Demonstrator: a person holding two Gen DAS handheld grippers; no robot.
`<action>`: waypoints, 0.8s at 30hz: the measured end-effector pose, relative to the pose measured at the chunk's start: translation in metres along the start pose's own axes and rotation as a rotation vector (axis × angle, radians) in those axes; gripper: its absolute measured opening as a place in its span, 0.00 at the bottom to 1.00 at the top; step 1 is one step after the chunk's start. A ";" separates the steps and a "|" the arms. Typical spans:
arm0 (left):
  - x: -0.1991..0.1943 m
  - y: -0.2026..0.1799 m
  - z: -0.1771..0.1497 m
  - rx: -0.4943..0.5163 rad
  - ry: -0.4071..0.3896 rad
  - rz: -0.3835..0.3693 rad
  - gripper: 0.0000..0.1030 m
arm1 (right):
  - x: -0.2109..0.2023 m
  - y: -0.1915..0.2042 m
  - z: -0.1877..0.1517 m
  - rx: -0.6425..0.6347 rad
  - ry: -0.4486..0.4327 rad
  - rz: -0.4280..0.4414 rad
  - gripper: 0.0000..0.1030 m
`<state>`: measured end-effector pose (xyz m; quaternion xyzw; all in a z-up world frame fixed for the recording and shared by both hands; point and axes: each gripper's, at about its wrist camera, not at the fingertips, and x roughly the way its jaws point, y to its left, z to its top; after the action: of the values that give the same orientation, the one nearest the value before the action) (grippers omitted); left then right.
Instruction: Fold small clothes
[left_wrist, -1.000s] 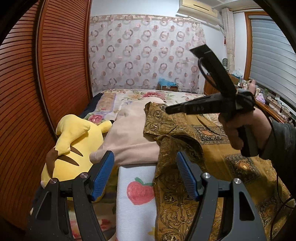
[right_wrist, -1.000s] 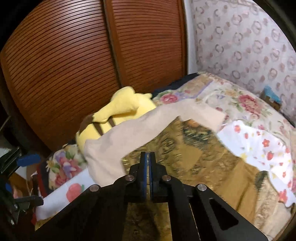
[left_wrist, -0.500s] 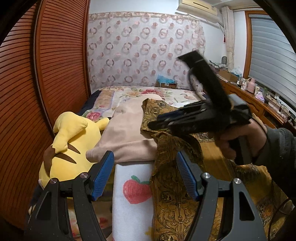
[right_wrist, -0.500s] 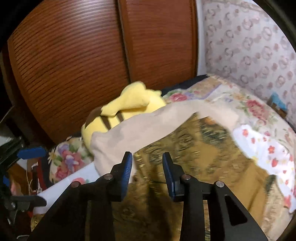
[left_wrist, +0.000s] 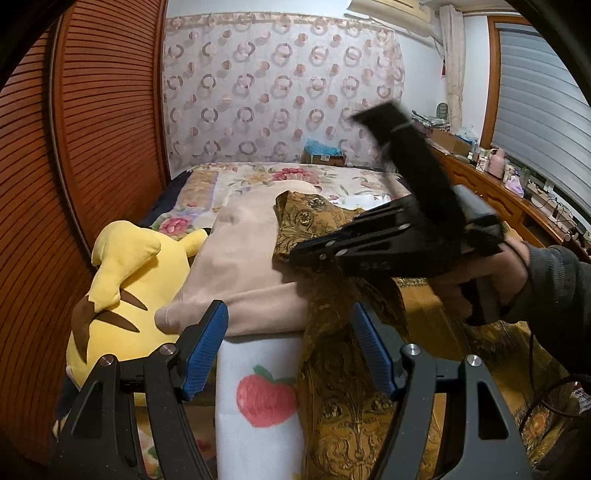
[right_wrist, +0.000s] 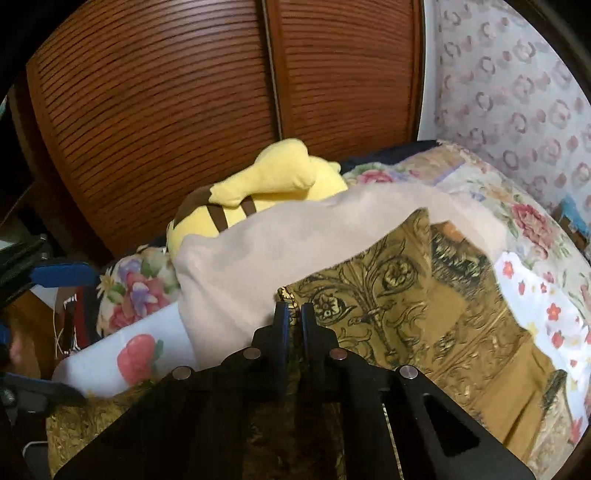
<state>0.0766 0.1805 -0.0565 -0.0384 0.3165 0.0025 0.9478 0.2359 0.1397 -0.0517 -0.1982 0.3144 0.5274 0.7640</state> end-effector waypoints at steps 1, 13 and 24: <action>0.001 0.000 0.001 0.000 0.000 -0.001 0.69 | -0.004 -0.003 -0.001 0.010 -0.014 0.005 0.06; 0.033 0.004 0.028 -0.006 0.014 -0.014 0.69 | -0.058 -0.048 -0.025 0.165 -0.154 -0.055 0.05; 0.074 -0.001 0.056 0.028 0.046 -0.027 0.69 | -0.081 -0.095 -0.070 0.301 -0.120 -0.270 0.06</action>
<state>0.1691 0.1821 -0.0562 -0.0296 0.3376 -0.0156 0.9407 0.2850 0.0053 -0.0494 -0.0903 0.3140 0.3781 0.8662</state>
